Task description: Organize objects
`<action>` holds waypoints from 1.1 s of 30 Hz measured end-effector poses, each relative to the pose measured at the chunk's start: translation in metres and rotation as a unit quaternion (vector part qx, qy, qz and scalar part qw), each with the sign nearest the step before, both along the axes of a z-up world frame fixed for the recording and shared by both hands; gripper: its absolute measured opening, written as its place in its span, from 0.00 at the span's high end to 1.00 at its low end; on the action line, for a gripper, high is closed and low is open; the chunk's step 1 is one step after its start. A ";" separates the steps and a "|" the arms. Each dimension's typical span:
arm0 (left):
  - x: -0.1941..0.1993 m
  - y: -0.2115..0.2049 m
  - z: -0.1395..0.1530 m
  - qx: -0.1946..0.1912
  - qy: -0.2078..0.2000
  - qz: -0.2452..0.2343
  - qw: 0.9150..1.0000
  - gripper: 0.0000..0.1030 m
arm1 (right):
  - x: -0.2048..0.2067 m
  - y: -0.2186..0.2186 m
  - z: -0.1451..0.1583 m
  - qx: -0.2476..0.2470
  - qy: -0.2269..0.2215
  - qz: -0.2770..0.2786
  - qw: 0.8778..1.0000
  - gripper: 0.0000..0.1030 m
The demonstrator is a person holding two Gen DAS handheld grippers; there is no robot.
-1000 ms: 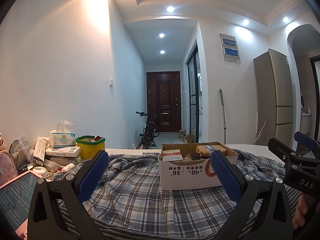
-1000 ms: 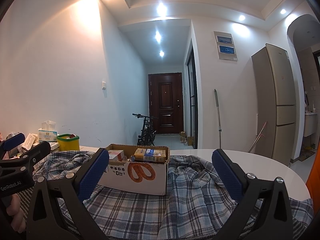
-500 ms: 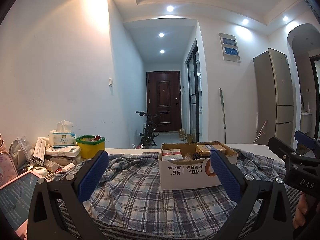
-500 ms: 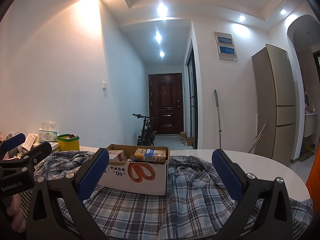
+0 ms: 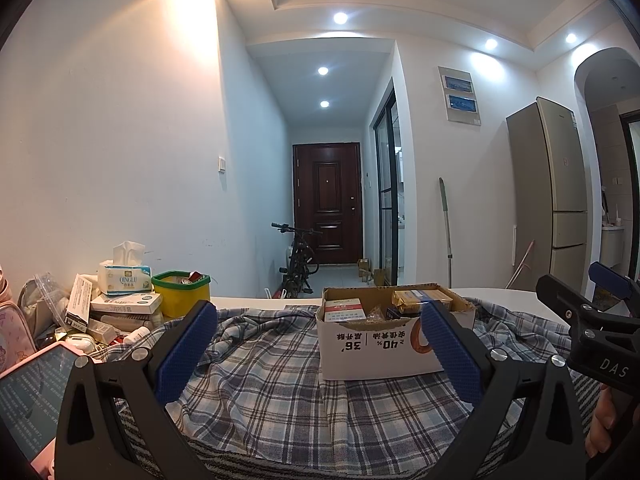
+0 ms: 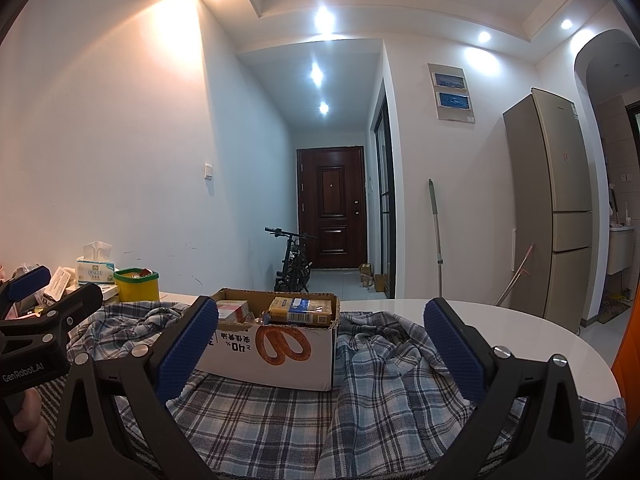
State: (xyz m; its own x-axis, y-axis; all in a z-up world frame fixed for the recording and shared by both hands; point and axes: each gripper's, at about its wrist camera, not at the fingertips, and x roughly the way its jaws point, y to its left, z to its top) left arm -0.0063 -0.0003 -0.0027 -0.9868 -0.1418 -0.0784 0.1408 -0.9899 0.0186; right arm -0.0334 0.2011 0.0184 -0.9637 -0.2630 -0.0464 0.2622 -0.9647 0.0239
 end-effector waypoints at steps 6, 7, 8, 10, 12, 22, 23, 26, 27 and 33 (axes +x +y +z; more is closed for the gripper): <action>0.000 0.000 0.000 0.000 0.001 0.000 1.000 0.00 | 0.000 0.000 0.000 0.000 0.000 0.000 1.000 0.00; 0.001 0.000 0.000 0.000 0.001 0.000 1.000 0.00 | 0.000 0.000 0.000 0.000 0.000 0.000 1.000 0.00; 0.001 0.000 0.001 -0.001 0.002 0.000 1.000 0.00 | 0.000 0.000 0.000 0.000 -0.001 0.000 1.000 0.00; 0.001 0.001 0.002 -0.003 0.001 0.000 1.000 0.00 | -0.001 0.000 0.000 0.000 -0.003 0.000 1.000 0.00; 0.002 0.000 0.003 -0.001 0.005 0.003 1.000 0.00 | -0.002 0.001 0.001 -0.001 -0.005 -0.001 1.000 0.00; 0.008 0.005 0.003 -0.011 0.023 -0.002 1.000 0.00 | -0.001 -0.001 0.003 0.010 -0.003 0.000 1.000 0.00; 0.009 0.006 0.003 -0.013 0.026 -0.002 1.000 0.00 | -0.001 -0.001 0.003 0.010 -0.003 -0.001 1.000 0.00; 0.012 0.007 0.003 -0.016 0.033 -0.003 0.999 0.00 | 0.000 0.000 0.003 0.010 -0.002 -0.001 1.000 0.00; 0.012 0.007 0.003 -0.016 0.034 -0.003 0.999 0.00 | 0.000 0.000 0.003 0.010 -0.003 -0.001 1.000 0.00; 0.008 0.007 0.002 -0.013 0.024 -0.001 1.000 0.00 | -0.001 -0.001 0.003 0.012 -0.007 -0.001 1.000 0.00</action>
